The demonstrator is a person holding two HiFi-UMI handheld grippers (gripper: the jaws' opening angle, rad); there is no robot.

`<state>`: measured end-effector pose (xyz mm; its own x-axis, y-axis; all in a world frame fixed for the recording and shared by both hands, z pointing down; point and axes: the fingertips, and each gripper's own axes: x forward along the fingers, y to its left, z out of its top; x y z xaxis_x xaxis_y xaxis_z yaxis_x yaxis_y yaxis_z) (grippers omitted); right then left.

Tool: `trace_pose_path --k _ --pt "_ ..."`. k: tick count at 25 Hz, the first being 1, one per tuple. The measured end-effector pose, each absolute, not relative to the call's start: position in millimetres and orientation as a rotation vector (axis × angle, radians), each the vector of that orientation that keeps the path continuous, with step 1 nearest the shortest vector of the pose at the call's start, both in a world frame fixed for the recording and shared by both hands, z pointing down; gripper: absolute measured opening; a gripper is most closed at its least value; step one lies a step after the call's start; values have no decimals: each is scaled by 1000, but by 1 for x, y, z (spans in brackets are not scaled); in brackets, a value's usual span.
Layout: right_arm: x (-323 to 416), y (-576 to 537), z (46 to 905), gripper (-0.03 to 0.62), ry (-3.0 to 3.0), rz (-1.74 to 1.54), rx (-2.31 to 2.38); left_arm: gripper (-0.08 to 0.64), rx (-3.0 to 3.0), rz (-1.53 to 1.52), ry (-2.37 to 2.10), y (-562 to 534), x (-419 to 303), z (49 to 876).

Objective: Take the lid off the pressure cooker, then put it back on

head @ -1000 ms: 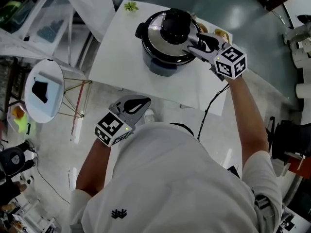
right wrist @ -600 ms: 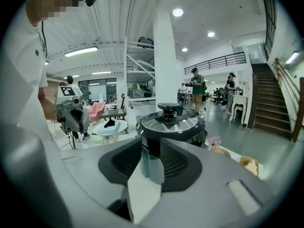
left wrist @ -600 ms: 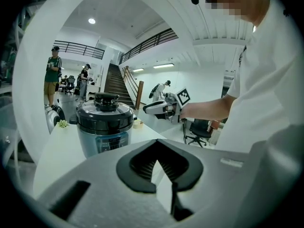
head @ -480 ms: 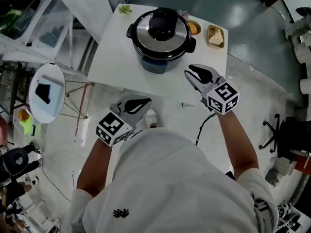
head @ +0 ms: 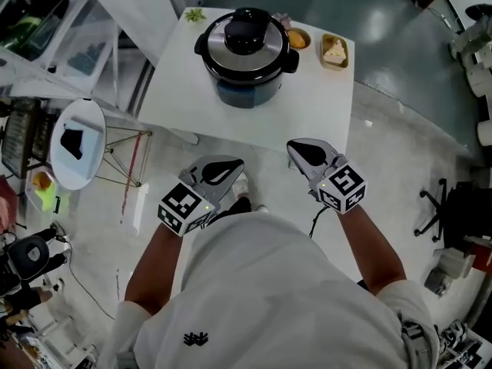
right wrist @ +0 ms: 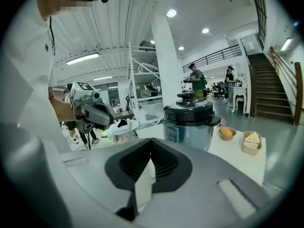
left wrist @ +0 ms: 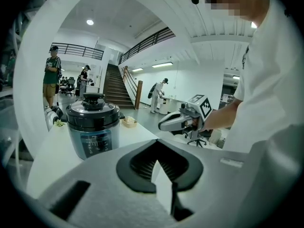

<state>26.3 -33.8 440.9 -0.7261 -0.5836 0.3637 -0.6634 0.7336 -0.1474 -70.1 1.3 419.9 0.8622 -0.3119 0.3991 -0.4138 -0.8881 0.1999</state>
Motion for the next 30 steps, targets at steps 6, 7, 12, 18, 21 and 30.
trace_pose_path --k 6,7,12,18,21,30 --pt "34 7 442 14 -2661 405 983 8 2743 522 -590 37 -65 422" --pt "34 14 442 14 -2664 407 978 8 2741 522 -596 44 -64 422" --pt "36 48 443 14 -2670 413 963 8 2730 531 -615 75 -62 425" --pt "38 77 445 14 -2679 414 960 8 2730 530 -635 101 -60 425" --pt "35 86 444 14 -2685 414 954 8 2726 539 -639 110 -62 427" --pt "34 104 438 14 -2694 391 956 8 2733 548 -648 127 -63 424"
